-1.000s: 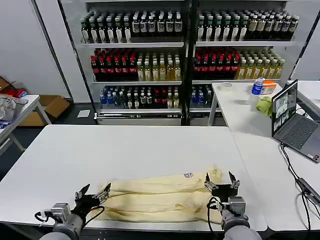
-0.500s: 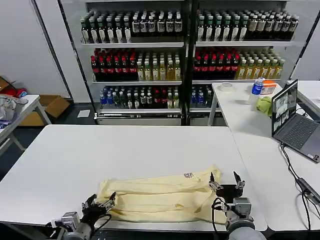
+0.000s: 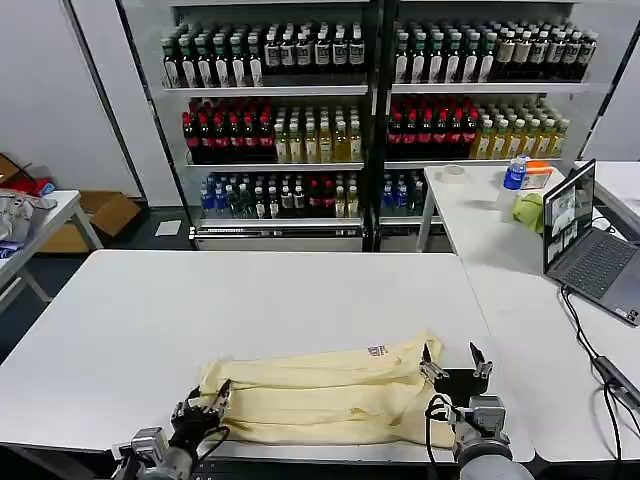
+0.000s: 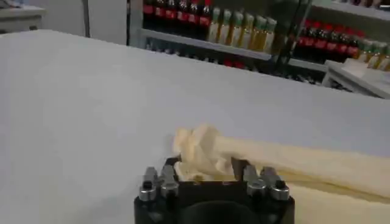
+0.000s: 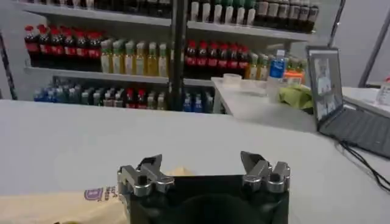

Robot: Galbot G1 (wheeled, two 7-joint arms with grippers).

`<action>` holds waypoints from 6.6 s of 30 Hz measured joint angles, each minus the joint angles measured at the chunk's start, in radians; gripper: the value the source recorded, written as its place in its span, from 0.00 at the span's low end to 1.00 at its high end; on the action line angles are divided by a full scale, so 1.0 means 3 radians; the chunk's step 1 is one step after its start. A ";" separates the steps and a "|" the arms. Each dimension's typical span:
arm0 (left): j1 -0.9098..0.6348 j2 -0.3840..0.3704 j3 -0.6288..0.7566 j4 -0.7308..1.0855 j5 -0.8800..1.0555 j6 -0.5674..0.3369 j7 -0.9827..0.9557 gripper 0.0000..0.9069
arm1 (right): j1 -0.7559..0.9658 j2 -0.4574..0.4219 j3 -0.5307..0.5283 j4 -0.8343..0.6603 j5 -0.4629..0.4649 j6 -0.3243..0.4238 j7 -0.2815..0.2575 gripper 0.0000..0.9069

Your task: Fold and organize the clothes.

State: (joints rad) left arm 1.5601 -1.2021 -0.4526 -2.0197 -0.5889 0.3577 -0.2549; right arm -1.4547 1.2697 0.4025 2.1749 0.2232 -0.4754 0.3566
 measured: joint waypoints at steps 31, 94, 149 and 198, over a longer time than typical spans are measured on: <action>-0.0022 0.0483 -0.0795 -0.0052 -0.0346 0.0036 0.0128 0.01 | -0.0012 -0.0103 0.0054 0.0110 0.0105 -0.0001 0.0008 1.00; -0.0769 -0.0133 0.0518 -0.0427 -0.1498 0.0110 -0.0395 0.29 | 0.0087 -0.0224 -0.0141 0.0066 0.0132 0.0013 -0.0007 1.00; -0.0290 0.0452 -0.0422 -0.0011 -0.1569 0.0452 0.0211 1.00 | -0.0137 -0.0164 -0.0019 0.0202 0.0037 0.0027 -0.0020 1.00; -0.0499 -0.0068 -0.0551 0.0366 -0.2330 0.0243 0.0273 0.02 | -0.0271 -0.0173 0.0083 0.0327 0.0045 0.0014 -0.0025 1.00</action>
State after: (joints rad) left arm 1.4104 -1.2223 -0.6179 -1.9099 -1.2878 0.4307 -0.1731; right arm -1.5361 1.2179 0.4273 2.2730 0.2365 -0.4713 0.3492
